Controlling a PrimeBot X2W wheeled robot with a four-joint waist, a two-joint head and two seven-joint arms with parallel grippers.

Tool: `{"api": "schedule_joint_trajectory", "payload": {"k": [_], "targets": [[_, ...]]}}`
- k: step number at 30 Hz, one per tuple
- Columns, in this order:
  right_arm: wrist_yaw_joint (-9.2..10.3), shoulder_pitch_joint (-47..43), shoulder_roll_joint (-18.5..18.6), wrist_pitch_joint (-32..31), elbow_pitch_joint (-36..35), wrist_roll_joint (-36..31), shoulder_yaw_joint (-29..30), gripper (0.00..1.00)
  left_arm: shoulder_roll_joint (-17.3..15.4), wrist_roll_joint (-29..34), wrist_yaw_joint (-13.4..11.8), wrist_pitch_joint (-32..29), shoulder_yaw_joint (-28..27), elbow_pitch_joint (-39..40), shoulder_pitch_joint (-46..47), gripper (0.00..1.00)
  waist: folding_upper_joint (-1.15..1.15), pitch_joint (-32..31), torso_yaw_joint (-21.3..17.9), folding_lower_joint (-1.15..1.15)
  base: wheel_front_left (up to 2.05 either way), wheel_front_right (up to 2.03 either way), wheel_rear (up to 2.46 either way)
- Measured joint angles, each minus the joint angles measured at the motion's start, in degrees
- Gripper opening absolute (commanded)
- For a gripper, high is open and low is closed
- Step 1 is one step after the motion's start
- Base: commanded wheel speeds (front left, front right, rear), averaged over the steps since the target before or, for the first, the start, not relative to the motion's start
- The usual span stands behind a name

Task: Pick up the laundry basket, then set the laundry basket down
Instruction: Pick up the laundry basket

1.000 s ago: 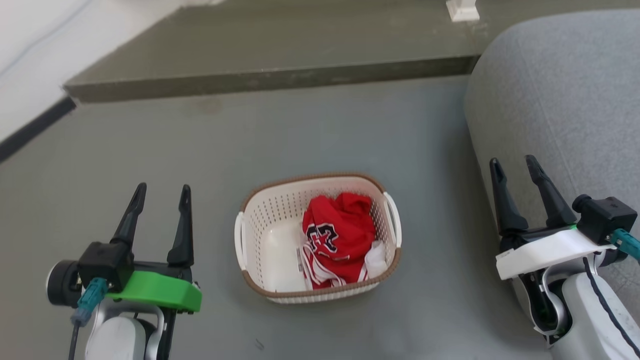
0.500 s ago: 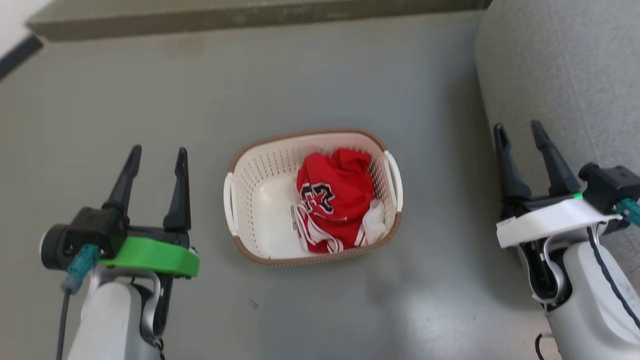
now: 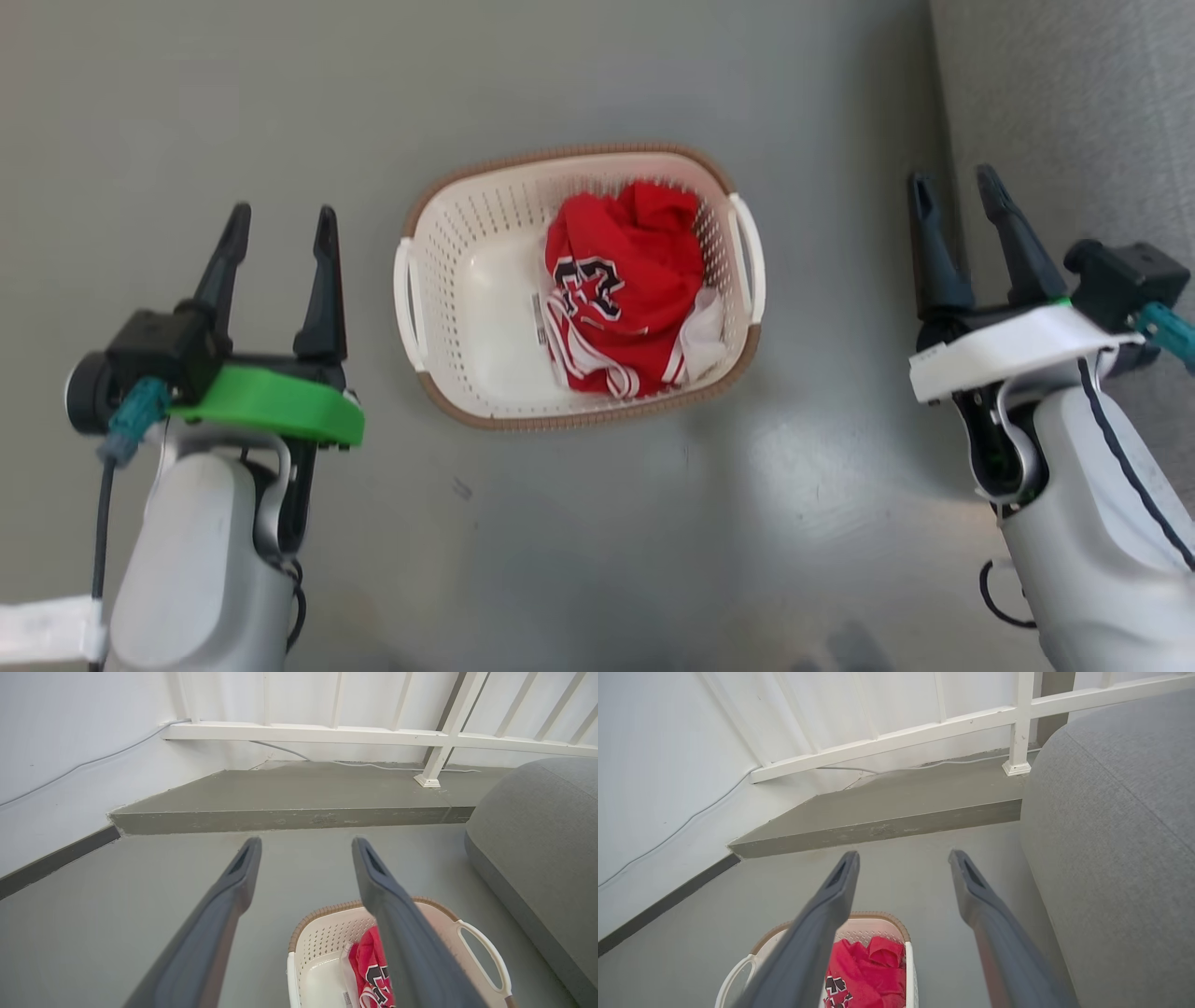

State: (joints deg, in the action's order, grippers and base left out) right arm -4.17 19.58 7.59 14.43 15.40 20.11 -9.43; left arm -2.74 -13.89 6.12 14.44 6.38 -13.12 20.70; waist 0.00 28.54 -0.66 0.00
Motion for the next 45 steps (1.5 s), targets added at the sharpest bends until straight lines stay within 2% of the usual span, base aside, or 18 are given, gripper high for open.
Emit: {"api": "schedule_joint_trajectory", "payload": {"k": [23,34,45], "targets": [[-1.37,17.88,-0.74,-0.96,16.79,-0.43,-2.79,1.0,0.31,-2.05,0.79,-0.29,3.22,-18.26,18.72,1.0,0.0,16.88,1.19,0.0,0.0,0.0,0.0],[-1.88,24.87,-1.83,-2.47,23.66,-0.4,-4.91,1.0,0.41,-2.57,1.01,-1.0,5.53,-25.15,24.69,1.0,0.0,22.53,1.49,0.0,0.0,0.0,0.0],[-2.36,30.63,-2.6,-4.39,31.56,-0.33,-7.62,1.0,1.1,-6.17,1.2,-5.47,10.44,-32.48,29.85,1.0,0.0,27.7,1.86,0.0,0.0,0.0,0.0]]}}
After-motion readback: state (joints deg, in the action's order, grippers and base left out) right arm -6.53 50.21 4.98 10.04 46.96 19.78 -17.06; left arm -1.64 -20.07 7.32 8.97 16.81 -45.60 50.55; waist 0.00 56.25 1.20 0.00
